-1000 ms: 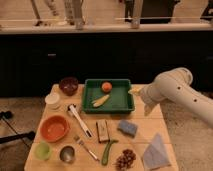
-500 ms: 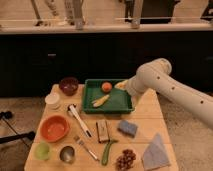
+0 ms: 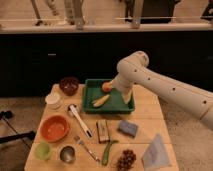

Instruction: Place banana in red bowl

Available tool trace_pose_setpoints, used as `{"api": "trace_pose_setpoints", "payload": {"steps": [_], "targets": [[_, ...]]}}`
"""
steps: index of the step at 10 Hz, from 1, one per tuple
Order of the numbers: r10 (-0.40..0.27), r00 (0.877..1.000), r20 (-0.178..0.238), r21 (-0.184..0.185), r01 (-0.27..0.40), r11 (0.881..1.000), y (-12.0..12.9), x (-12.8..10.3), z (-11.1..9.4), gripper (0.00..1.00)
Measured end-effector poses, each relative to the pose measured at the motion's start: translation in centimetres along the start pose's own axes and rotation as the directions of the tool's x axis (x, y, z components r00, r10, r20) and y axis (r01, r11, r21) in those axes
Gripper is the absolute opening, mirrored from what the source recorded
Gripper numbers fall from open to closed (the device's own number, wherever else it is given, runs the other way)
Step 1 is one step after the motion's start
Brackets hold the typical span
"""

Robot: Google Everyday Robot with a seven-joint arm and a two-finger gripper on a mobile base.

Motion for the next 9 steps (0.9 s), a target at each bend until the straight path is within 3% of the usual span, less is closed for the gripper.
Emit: {"api": "trace_pose_setpoints", "payload": {"steps": [7, 9], "targets": [[0.010, 1.000, -0.009, 0.002, -0.010, 1.000, -0.1, 0.2, 0.1, 0.80], [0.030, 0.999, -0.022, 0.010, -0.030, 1.000, -1.5, 0.9, 1.6, 0.80]]}}
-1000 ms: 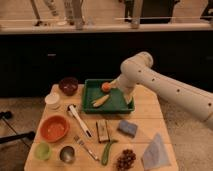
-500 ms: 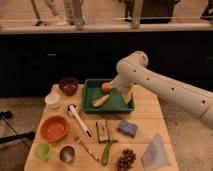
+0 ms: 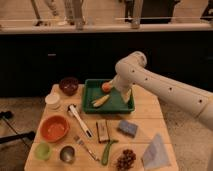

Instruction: Place banana in red bowl

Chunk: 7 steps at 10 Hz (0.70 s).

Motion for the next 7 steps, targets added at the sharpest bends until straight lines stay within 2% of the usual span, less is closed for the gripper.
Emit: {"api": "trace_pose_setpoints", "payload": {"steps": [2, 4, 7], "targets": [[0.003, 1.000, 0.008, 0.008, -0.003, 1.000, -1.2, 0.1, 1.8, 0.80], [0.008, 1.000, 0.026, 0.036, -0.009, 0.999, -1.9, 0.4, 4.0, 0.80], [-0.005, 0.997, 0.074, 0.066, 0.000, 0.998, -3.4, 0.3, 5.9, 0.80]]}}
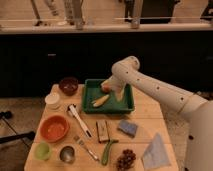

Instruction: Place banana in red bowl

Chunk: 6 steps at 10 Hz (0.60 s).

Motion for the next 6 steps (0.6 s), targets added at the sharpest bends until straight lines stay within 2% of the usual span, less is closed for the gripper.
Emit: {"api": "trace_pose_setpoints", "payload": {"steps": [3, 6], "targets": [[-0.006, 0.997, 0.078, 0.004, 0.005, 1.000, -1.3, 0.1, 2.5, 0.80], [-0.023, 0.990, 0.139, -0.013, 0.025, 1.000, -2.6, -0.1, 4.5, 0.80]]}}
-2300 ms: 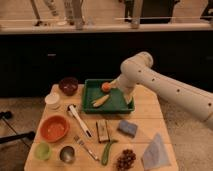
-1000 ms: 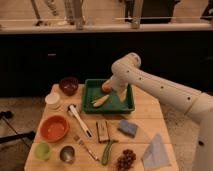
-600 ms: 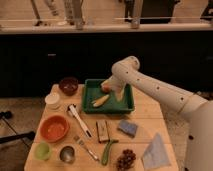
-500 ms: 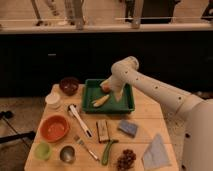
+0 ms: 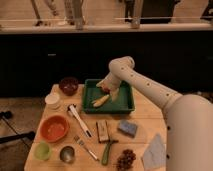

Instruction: Place banana in red bowl

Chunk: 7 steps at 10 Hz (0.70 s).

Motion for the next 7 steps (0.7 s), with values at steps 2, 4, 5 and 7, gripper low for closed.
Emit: {"api": "trace_pose_setpoints", "payload": {"steps": [2, 4, 5, 7], "targets": [[0.002, 1.000, 0.025, -0.015, -0.002, 1.000, -0.1, 0.4, 1.0, 0.80], [0.001, 0.999, 0.053, -0.038, 0.001, 0.999, -0.2, 0.7, 2.6, 0.80], [-0.002, 0.998, 0.062, -0.045, 0.004, 0.999, -0.4, 0.6, 3.2, 0.80], [-0.004, 0.997, 0.079, -0.059, 0.008, 0.998, -0.6, 0.8, 4.5, 0.80]]}}
